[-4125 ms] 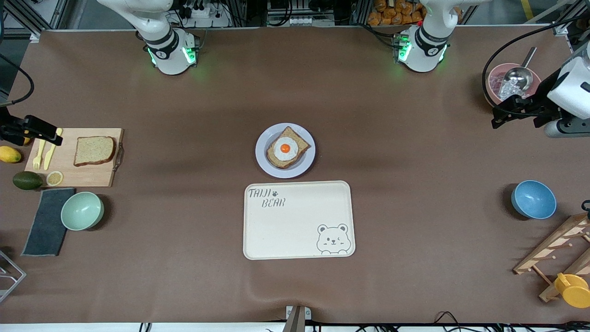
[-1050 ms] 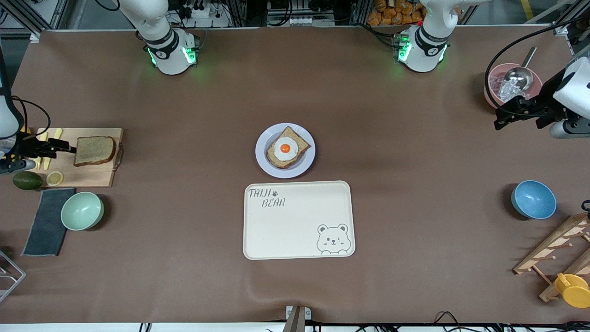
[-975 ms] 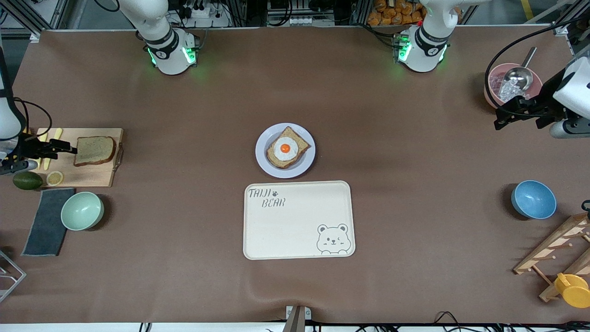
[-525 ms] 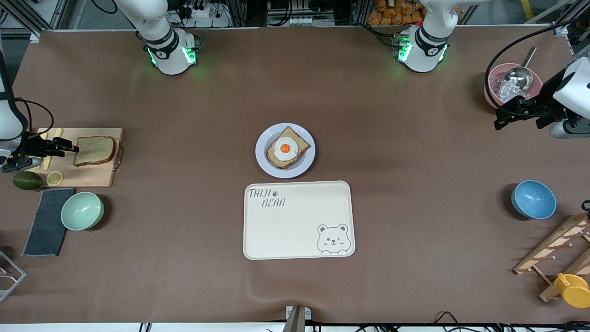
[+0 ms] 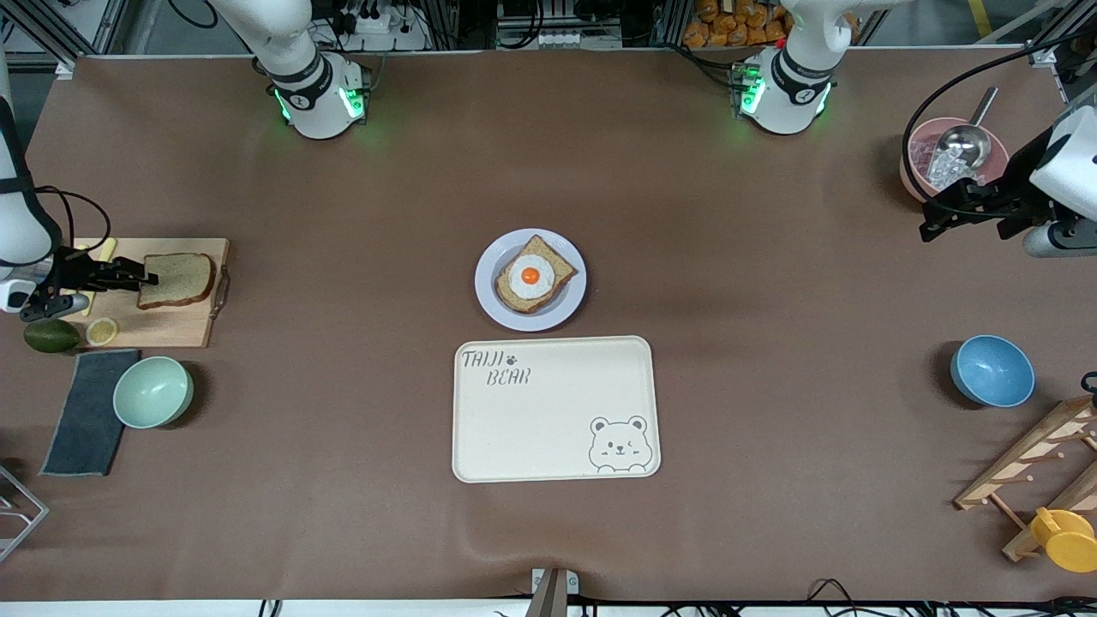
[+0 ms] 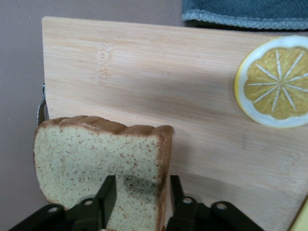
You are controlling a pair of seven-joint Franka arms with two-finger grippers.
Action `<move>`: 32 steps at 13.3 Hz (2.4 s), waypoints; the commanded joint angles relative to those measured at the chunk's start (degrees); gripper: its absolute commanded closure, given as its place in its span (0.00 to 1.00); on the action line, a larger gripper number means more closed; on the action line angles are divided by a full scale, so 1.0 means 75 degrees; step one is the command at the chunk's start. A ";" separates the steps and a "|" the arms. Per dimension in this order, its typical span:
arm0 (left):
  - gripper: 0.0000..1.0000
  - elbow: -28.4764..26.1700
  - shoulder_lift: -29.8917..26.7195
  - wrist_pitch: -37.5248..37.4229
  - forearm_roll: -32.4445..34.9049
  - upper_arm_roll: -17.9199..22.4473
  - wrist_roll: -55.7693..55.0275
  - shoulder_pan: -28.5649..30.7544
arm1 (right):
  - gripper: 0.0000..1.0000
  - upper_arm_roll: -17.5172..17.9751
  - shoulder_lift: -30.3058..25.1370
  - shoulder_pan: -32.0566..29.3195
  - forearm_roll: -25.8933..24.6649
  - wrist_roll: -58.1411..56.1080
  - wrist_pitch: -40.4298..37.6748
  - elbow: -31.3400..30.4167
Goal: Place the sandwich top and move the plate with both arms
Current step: 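Lower the right gripper and grasp the bread slice edge, then lift the bread slice with the right gripper and carry it to the plate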
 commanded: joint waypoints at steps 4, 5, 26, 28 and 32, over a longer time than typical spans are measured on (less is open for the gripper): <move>0.00 -0.0021 -0.0024 0.0058 -0.0157 -0.0018 -0.0039 0.0052 | 0.66 0.0134 0.0054 -0.0235 0.0161 -0.0169 0.0226 -0.0085; 0.00 -0.0033 -0.0024 0.0058 -0.0157 -0.0018 -0.0050 0.0064 | 0.69 0.0134 0.0042 -0.0235 0.0161 -0.0169 0.0215 -0.0085; 0.00 -0.0033 -0.0024 0.0058 -0.0157 -0.0018 -0.0039 0.0064 | 1.00 0.0181 -0.0110 0.0303 0.0465 0.0451 -0.2396 0.1636; 0.00 -0.0033 -0.0024 0.0070 -0.0157 -0.0018 -0.0050 0.0064 | 1.00 0.0169 -0.0122 0.0456 0.0745 0.0604 -0.2713 0.1649; 0.00 -0.0057 -0.0024 0.0070 -0.0157 -0.0018 -0.0062 0.0064 | 1.00 0.0181 -0.0122 0.0958 0.1016 0.1237 -0.3031 0.1555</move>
